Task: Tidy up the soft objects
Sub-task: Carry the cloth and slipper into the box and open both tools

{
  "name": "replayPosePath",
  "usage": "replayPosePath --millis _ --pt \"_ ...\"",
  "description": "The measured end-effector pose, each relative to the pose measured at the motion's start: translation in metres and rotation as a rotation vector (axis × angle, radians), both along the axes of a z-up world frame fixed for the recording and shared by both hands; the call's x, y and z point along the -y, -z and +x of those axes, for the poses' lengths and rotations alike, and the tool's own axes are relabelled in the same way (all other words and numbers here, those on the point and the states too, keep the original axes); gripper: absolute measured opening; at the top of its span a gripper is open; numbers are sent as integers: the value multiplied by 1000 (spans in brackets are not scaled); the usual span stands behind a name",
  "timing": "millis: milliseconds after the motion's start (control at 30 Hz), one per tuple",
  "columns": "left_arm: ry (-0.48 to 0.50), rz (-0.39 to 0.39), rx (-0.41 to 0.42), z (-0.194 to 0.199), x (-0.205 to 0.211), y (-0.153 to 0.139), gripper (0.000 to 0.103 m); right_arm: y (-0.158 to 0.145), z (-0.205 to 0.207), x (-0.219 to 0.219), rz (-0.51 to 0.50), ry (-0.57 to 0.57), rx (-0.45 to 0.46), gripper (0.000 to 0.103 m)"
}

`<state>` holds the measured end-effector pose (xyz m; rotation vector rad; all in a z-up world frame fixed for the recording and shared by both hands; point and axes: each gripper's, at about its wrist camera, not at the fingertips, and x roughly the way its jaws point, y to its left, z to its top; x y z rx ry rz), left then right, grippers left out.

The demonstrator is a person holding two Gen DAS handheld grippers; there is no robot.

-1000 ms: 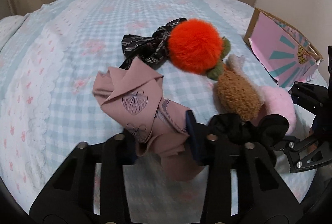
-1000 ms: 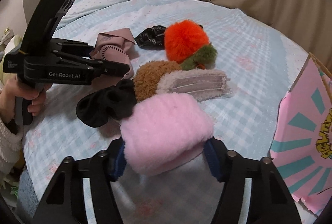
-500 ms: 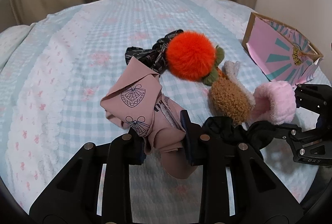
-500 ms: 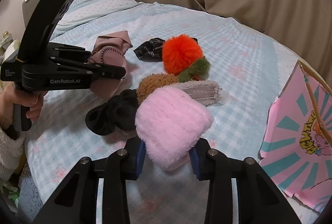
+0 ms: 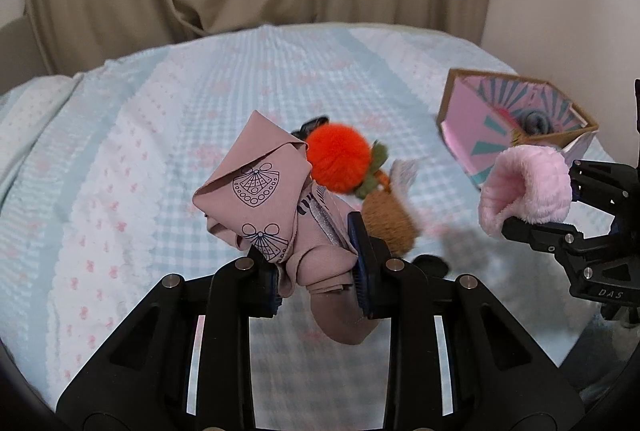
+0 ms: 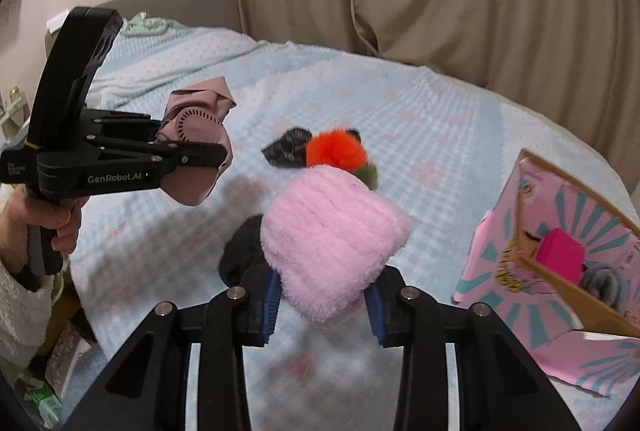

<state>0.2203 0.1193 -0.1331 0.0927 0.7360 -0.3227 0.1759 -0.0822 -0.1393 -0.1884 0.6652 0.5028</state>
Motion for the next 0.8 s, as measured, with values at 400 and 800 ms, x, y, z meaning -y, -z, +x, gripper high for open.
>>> replayPosePath --millis 400,800 --pt "22 -38 81 -52 40 -69 25 -63 -44 51 96 80 75 34" --pt "144 -110 91 -58 140 -116 25 -111 -59 151 150 265 78 34"
